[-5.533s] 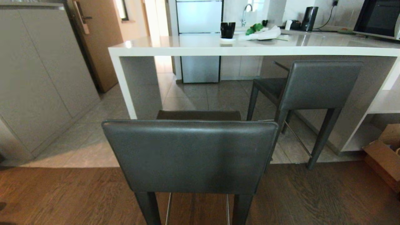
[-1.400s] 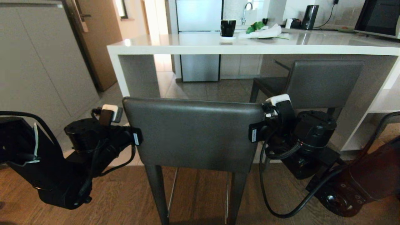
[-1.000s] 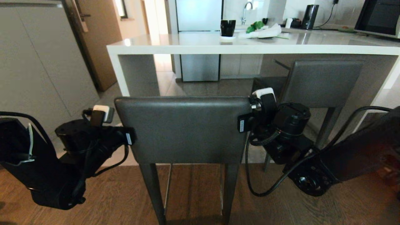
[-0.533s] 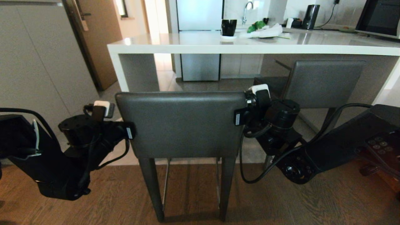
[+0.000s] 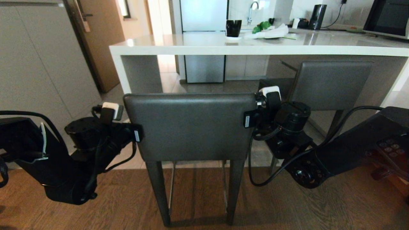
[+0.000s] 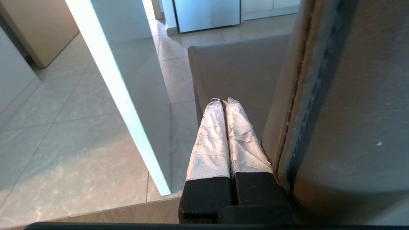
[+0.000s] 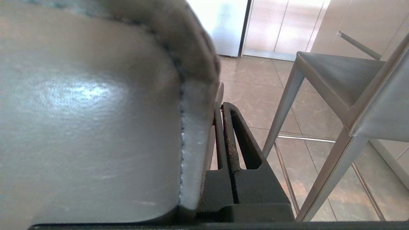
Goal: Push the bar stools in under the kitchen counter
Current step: Push the gray chair back under the dining table
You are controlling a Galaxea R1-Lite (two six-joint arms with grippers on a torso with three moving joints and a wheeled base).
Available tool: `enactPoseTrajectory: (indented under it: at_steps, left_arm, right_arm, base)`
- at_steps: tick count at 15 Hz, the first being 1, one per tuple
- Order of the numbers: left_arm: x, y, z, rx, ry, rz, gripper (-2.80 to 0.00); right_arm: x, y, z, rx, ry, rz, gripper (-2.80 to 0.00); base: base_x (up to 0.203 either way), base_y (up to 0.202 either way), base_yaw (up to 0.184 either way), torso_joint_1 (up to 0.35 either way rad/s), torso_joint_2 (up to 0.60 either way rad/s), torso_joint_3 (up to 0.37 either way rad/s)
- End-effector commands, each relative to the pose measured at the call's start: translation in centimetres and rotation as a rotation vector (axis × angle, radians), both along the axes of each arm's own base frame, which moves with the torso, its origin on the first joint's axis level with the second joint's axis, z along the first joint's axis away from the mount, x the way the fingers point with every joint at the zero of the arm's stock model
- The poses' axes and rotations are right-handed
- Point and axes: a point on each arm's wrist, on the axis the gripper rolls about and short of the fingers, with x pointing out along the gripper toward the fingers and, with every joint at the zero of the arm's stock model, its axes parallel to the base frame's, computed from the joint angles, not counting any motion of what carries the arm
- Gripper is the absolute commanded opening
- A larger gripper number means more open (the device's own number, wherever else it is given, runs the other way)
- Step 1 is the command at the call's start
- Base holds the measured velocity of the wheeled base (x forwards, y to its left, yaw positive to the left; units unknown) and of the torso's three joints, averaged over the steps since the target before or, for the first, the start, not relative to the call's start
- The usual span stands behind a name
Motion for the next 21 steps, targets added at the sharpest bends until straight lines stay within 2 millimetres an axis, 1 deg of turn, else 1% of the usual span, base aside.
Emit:
enactPoseTrajectory:
  at_steps: [1,3,6,21]
  left_arm:
    - [0.06,0.03,-0.02,0.007,-0.007,0.002,-2.8]
    - [0.06,0.03,-0.11,0.057,-0.018,0.008,-2.8]
    - [0.06,-0.08,-0.11,0.058,-0.016,0.005,-2.8]
    - [-0.22,0.04,-0.09,0.058,-0.015,0.008,-2.8]
  right_arm:
    - [-0.15,0.07,0.12,-0.001,-0.004,0.004,-2.8]
    - [-0.18,0.06,-0.05,-0.003,0.002,0.002,-2.8]
    - [-0.19,0.12,-0.11,-0.006,0.002,0.005,-2.8]
    - [-0.29,0.06,-0.38,-0.009,0.012,0.004,-2.8]
  base:
    - [0.0,0.0,0.0,0.0,0.0,0.0]
    - [0.0,0.0,0.0,0.0,0.0,0.0]
    - [0.029,0.0,-0.001,-0.001,0.0,0.004]
    - [0.188,0.0,0.0,0.002,0.0,0.003]
